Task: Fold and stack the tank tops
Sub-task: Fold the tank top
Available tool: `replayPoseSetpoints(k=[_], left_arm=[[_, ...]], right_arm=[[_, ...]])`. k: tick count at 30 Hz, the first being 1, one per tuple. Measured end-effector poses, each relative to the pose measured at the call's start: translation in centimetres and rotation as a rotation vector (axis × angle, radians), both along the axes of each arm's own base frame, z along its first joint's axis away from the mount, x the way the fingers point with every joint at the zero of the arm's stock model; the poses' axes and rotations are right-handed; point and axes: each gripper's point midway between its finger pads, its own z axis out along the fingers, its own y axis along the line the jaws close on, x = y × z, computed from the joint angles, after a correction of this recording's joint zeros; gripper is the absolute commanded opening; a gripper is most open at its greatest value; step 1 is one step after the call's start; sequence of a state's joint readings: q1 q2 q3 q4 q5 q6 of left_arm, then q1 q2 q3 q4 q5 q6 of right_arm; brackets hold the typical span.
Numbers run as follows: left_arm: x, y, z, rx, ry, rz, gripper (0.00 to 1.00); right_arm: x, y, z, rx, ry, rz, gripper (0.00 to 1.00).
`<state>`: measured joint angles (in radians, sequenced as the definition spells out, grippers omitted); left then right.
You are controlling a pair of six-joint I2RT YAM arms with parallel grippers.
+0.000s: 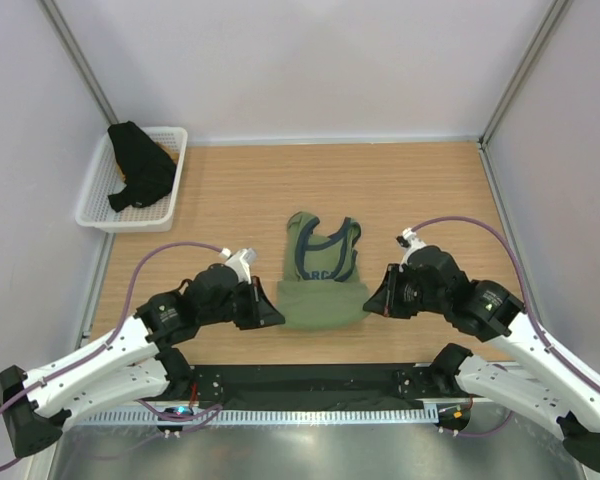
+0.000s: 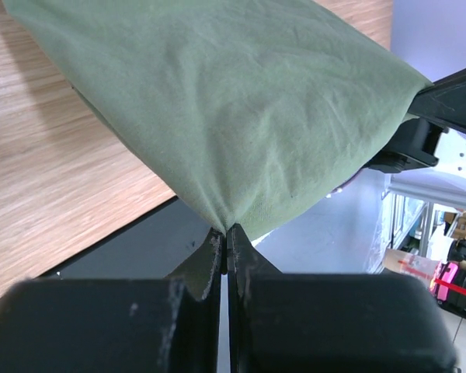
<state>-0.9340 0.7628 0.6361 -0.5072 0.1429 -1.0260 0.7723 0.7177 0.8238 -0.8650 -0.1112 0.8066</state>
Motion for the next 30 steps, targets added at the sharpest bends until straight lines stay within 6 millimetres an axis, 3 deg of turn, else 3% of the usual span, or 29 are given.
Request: replayPoseSetpoints(k=[7, 14, 24, 30], left_arm=[[-0.2, -0.1, 1.2, -0.033, -0.001, 0.0, 0.0], [-0.1, -0.4, 2.0, -0.044, -0.005, -0.002, 0.01], [1.7, -1.4, 4.6, -0.032, -0.035, 0.031, 0.02], [3.6, -1.8, 4.7, -0.005, -0.029, 0.072, 0.02]], right_arm=[[0.4, -0.3, 1.6, 0.0, -0.04, -0.012, 0.01], [1.1, -0.4, 1.3, -0.036, -0.045, -0.025, 0.01], [4.5, -0.2, 3.4, -0.109, -0.12, -0.095, 0.01], [6.2, 0.0, 3.9, -0.161, -0.145, -0.116, 0.01]])
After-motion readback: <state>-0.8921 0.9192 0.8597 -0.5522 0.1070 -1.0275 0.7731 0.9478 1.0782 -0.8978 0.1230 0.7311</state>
